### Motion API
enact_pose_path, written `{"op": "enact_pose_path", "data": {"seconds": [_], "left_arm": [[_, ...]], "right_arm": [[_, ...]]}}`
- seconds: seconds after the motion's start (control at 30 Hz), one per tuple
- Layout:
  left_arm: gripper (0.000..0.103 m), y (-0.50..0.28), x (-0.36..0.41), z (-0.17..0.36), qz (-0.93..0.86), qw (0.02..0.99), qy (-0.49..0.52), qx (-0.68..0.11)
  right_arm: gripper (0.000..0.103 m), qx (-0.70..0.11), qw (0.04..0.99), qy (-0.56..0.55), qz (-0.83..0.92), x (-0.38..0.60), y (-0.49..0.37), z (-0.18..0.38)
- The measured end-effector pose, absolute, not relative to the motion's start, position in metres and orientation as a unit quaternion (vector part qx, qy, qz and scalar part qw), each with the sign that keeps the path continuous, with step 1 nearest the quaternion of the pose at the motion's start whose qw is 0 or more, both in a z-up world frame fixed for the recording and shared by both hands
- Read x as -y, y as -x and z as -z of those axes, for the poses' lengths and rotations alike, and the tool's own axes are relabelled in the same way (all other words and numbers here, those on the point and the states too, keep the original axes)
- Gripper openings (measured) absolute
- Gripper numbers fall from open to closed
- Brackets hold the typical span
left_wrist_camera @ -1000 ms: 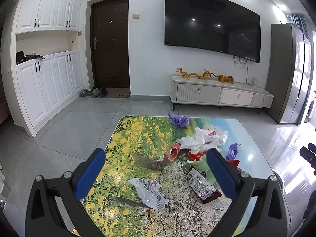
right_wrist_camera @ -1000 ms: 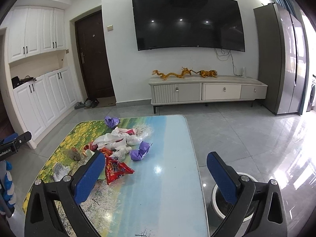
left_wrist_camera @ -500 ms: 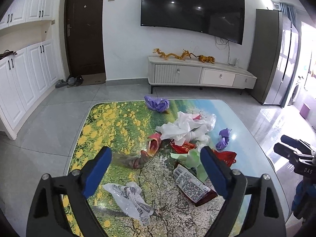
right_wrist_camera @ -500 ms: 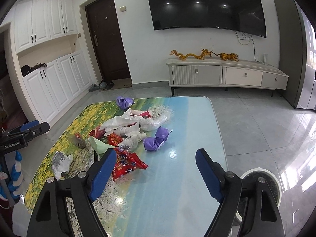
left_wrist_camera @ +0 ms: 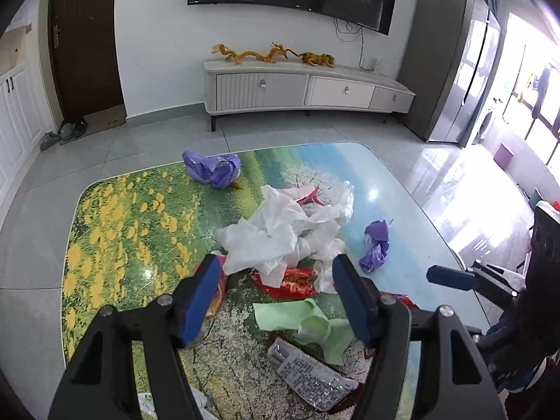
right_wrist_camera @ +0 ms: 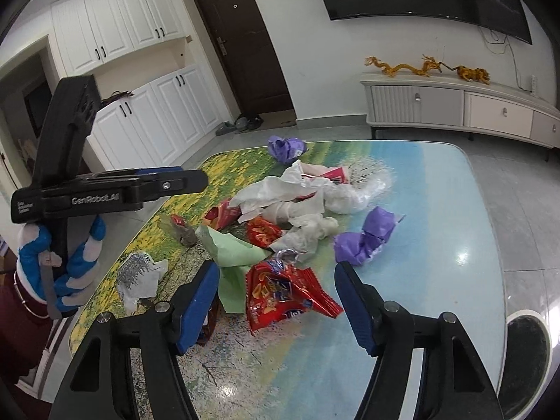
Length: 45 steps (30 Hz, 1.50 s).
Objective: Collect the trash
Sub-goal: 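Grasp the red snack wrapper with the right gripper while the left gripper grasps white tissue, then carry both items to the bin and open both grippers over it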
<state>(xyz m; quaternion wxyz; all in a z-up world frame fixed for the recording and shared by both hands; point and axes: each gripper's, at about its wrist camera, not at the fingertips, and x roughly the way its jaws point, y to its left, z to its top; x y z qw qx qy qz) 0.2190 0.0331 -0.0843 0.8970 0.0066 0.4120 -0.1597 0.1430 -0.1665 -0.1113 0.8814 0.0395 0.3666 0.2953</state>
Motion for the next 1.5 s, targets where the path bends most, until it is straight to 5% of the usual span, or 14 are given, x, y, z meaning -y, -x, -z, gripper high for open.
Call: {"op": "enact_pose_path", "data": {"seconds": [0.1,0.2,0.33,0.73,0.9,1.5], "left_arm": [[0.062,-0.235,-0.029,0.093,0.170,0.888,-0.004,-0.426],[0.062,-0.242,-0.023,0.097,0.176,0.884,-0.011,-0.433],[0.060,-0.252,-0.012,0.102,0.184,0.879,-0.029,-0.438],[0.039,-0.291,0.010,0.128,0.179,0.864,-0.056,-0.468],[0.003,-0.294,0.014,0.141,0.181,0.852,-0.059,-0.488],[0.001,-0.229,0.018,0.023,0.193,0.907,-0.007,-0.375]], "right_arm": [[0.051,-0.380,0.868,-0.042,-0.318,0.158,-0.155,0.122],[0.025,-0.397,0.858,-0.037,-0.325,0.155,-0.165,0.131],[0.011,-0.387,0.861,-0.052,-0.326,0.173,-0.169,0.126],[0.010,-0.359,0.875,-0.100,-0.310,0.222,-0.174,0.102],[0.010,-0.359,0.876,-0.100,-0.305,0.224,-0.172,0.103],[0.010,-0.302,0.913,-0.104,-0.256,0.259,-0.121,0.057]]}}
